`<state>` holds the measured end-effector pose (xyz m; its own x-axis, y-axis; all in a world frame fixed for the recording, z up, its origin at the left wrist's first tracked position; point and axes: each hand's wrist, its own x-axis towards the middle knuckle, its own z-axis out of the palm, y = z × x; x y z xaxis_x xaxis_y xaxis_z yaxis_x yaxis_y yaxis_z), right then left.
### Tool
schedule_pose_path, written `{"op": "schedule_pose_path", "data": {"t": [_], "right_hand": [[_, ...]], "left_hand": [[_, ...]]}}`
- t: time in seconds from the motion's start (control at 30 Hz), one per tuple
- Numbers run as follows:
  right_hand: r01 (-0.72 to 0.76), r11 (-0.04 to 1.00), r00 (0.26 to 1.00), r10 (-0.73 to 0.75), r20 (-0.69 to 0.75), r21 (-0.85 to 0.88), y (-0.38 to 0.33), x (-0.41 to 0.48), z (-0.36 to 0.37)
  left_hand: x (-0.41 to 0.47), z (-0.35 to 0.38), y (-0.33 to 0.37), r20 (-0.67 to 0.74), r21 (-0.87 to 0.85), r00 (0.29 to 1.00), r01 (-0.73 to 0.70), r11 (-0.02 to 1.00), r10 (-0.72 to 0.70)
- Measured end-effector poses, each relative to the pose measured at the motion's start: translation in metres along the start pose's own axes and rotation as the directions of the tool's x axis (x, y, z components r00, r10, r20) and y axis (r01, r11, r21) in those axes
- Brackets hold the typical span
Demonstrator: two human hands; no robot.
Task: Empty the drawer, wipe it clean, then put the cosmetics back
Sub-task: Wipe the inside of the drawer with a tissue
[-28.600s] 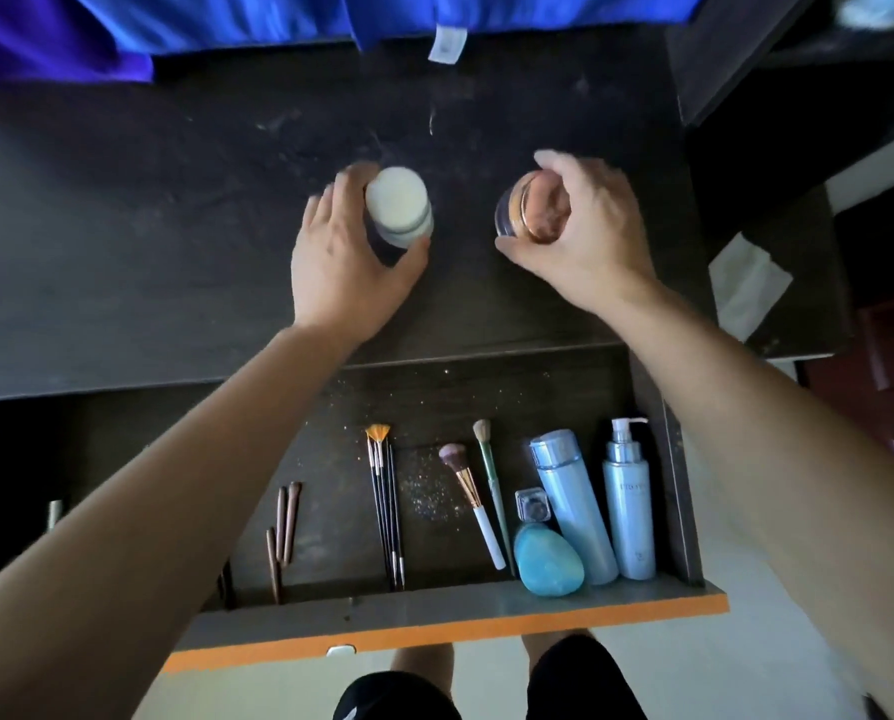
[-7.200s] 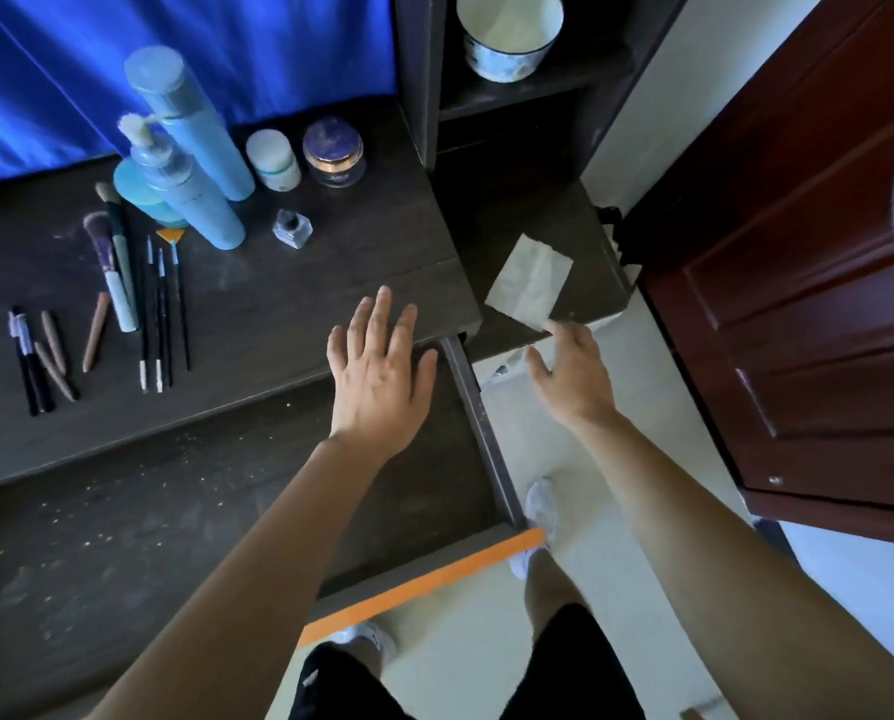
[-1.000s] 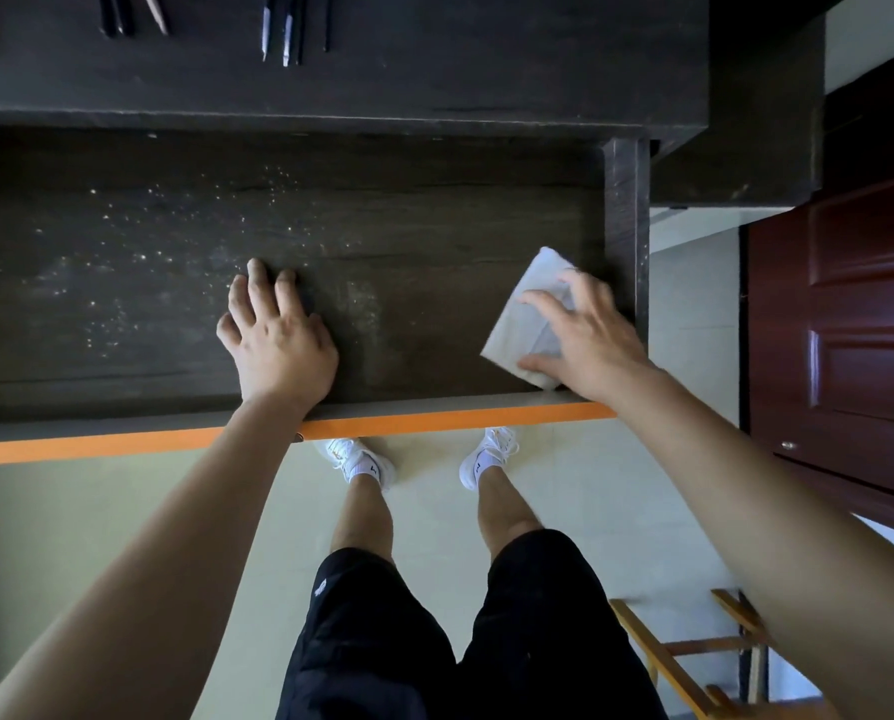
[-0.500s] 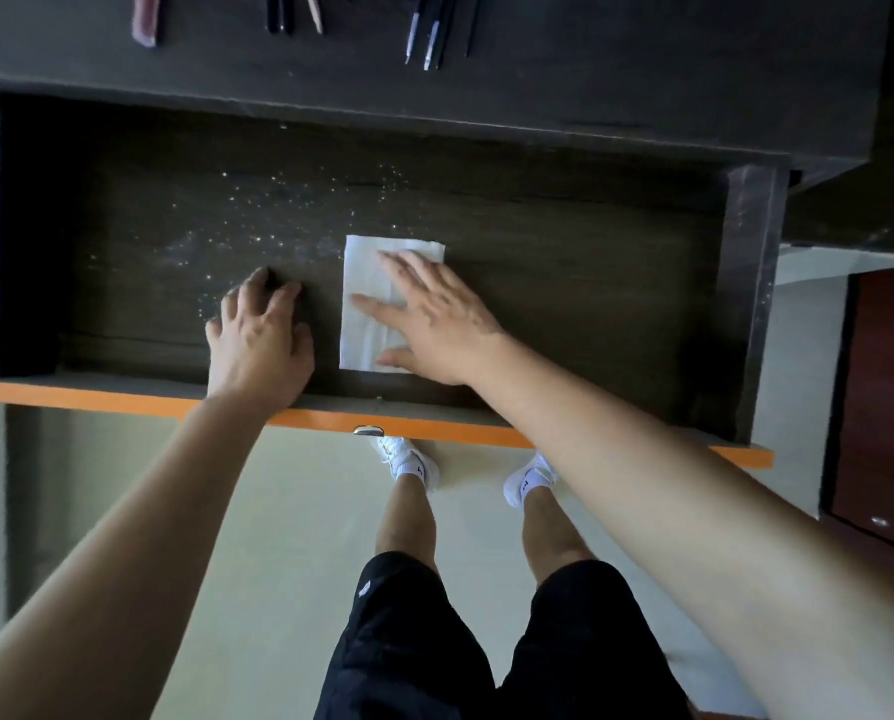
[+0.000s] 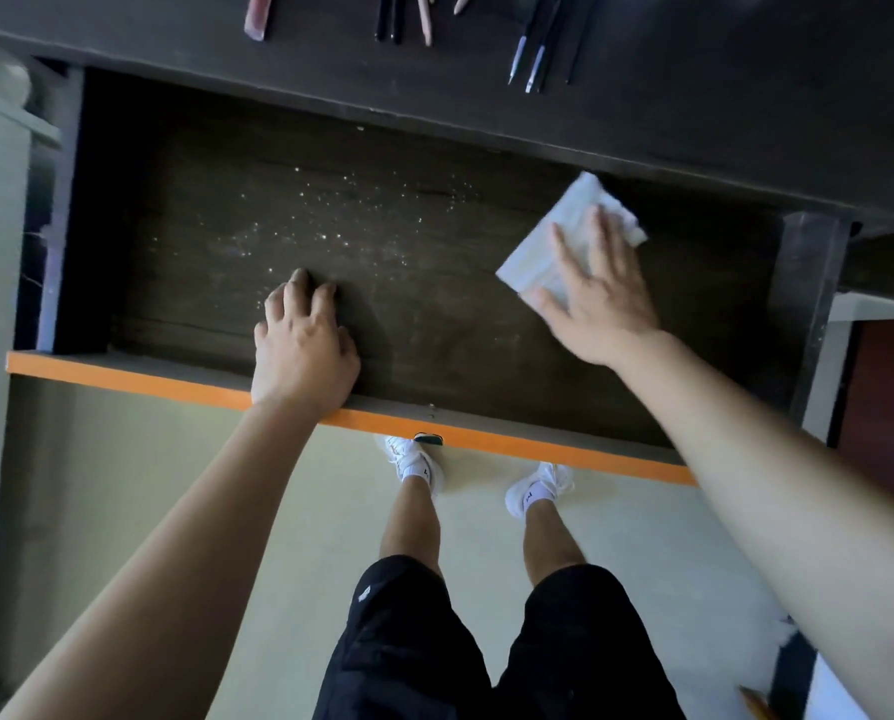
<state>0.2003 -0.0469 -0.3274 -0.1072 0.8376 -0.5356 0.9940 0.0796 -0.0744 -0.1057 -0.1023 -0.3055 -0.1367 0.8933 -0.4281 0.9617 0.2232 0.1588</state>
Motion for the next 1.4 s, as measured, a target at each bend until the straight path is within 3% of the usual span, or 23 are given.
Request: {"op": "schedule_pose_path", "data": {"t": [0.1, 0.2, 0.33, 0.53, 0.9, 1.0, 1.23, 1.4], "right_hand": [[0.245, 0.968, 0.968, -0.247, -0.033, -0.05, -0.078, 0.029, -0.003], [0.392, 0.912, 0.918, -0.397, -0.013, -0.122, -0.133, 0.035, -0.002], [0.56, 0.81, 0.828, -0.557, 0.072, -0.174, -0.111, 0.005, 0.009], [0.307, 0.943, 0.952, -0.301, 0.06, -0.133, -0.058, 0.003, -0.003], [0.449, 0.878, 0.89, -0.455, 0.003, -0.165, -0.217, 0.108, -0.046], [0.438, 0.887, 0.896, -0.445, -0.015, -0.143, -0.187, 0.095, -0.04], [0.142, 0.987, 0.99, -0.142, 0.004, -0.074, -0.021, 0.004, -0.004], [0.196, 0.976, 0.978, -0.201, -0.05, -0.094, -0.045, 0.024, 0.0]], "left_hand": [[0.0, 0.0, -0.003, 0.006, -0.028, 1.0, 0.009, 1.0, -0.008], [0.001, -0.004, -0.009, -0.004, -0.062, 1.0, 0.026, 0.998, -0.026], [0.013, -0.014, -0.037, 0.009, -0.024, 0.998, 0.061, 0.998, -0.061], [0.017, -0.019, -0.05, 0.042, -0.041, 0.998, 0.049, 0.998, -0.047], [0.017, -0.017, -0.049, 0.042, -0.024, 0.998, 0.051, 0.998, -0.05], [0.016, -0.018, -0.048, 0.05, -0.018, 0.997, 0.062, 0.998, -0.061], [0.018, -0.016, -0.045, 0.028, -0.009, 0.996, 0.082, 0.997, -0.082], [0.019, -0.011, -0.046, -0.013, 0.012, 0.998, 0.069, 0.998, -0.069]]}}
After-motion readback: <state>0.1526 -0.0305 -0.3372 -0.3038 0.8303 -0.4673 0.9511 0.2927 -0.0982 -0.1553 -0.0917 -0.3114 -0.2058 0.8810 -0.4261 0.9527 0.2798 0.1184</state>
